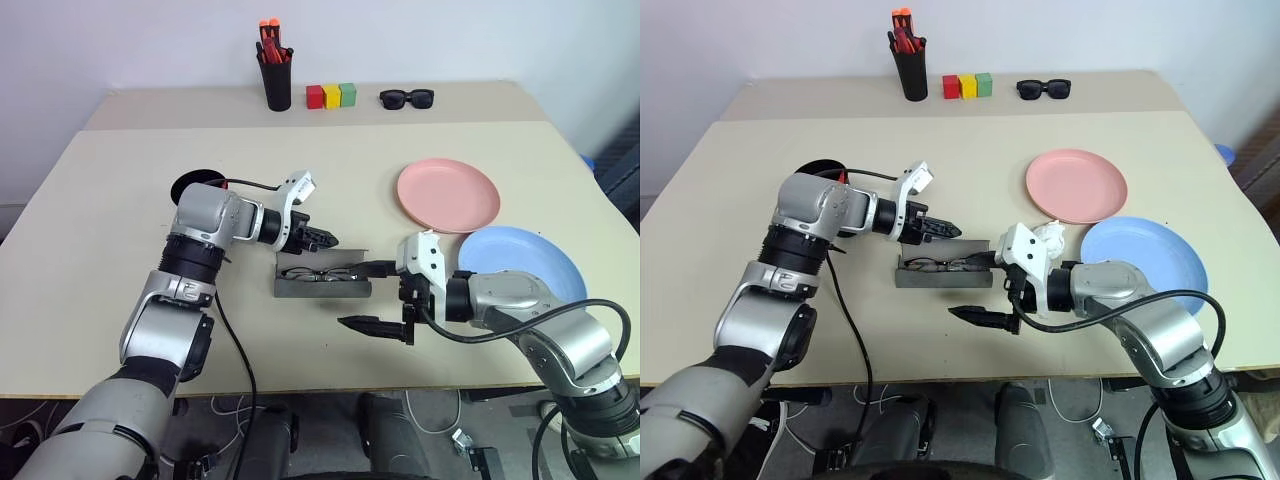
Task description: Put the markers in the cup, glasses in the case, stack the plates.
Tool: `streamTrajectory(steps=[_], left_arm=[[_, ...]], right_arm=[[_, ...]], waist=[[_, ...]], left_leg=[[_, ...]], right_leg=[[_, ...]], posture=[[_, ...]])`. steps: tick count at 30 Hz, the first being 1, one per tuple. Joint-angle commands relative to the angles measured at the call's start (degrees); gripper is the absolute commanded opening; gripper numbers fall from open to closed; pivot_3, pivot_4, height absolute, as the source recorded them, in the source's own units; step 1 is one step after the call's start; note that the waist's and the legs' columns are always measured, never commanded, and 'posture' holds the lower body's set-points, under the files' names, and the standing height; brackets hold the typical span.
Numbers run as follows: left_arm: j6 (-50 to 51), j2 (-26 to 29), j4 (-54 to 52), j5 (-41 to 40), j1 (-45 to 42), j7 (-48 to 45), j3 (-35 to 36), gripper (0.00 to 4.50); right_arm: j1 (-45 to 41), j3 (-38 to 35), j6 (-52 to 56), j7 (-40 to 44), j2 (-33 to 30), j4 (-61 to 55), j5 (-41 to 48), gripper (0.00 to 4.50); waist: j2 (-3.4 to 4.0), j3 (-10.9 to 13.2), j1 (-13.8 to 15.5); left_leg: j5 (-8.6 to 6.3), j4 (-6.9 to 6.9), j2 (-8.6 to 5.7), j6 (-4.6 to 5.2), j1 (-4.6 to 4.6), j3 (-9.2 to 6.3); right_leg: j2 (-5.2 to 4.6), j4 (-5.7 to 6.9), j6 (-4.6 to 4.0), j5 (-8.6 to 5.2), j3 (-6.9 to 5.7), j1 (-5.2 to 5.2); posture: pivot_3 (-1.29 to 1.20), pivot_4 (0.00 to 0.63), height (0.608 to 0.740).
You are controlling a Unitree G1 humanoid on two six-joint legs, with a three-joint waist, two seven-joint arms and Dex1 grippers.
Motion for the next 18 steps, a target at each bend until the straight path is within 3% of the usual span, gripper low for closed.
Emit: streamTrajectory(steps=[1, 8, 15, 18], left_arm=[[2.1, 1.6, -8.5, -2.4, 2.2, 0.8, -0.5, 0.03], [2.6, 3.6, -21.2, -4.2, 10.2, 3.9, -2.2, 0.03], [-5.9, 3.6, -26.4, -2.7, 16.8, 7.1, -3.4, 0.03], [-14.4, 2.8, -26.0, -1.6, 19.7, 6.8, -3.8, 0.03]], right_arm=[[-1.8, -3.4, -4.4, -1.5, -0.7, 2.9, -3.4, 4.50], [-6.2, -5.4, -10.6, -5.8, -0.2, 13.2, -10.7, 4.50], [-6.8, -5.7, -12.5, -6.2, 0.0, 15.3, -12.8, 4.50], [-7.2, -5.9, -13.0, -6.3, 0.2, 16.2, -13.3, 4.50]], waist=[[0.00, 0.0, 0.0], [0.01, 0.0, 0.0], [0.05, 0.0, 0.1], [0.05, 0.0, 0.1]], left_leg=[[0.00, 0.00, 0.00, 0.00, 0.00, 0.00], [0.00, -0.01, 0.01, -0.01, 0.01, 0.02], [0.00, -0.01, 0.01, -0.01, 0.02, 0.02], [0.00, -0.01, 0.01, 0.00, 0.05, 0.03]], right_leg=[[0.00, 0.00, 0.00, 0.00, 0.00, 0.00], [0.00, -0.01, 0.00, 0.00, 0.03, -0.01], [-0.01, -0.04, -0.01, 0.00, 0.03, 0.03], [-0.01, -0.05, -0.01, 0.00, 0.03, 0.06]], posture=[[0.00, 0.150, 0.740], [0.00, 0.150, 0.740], [0.00, 0.150, 0.740], [0.00, 0.150, 0.740]])
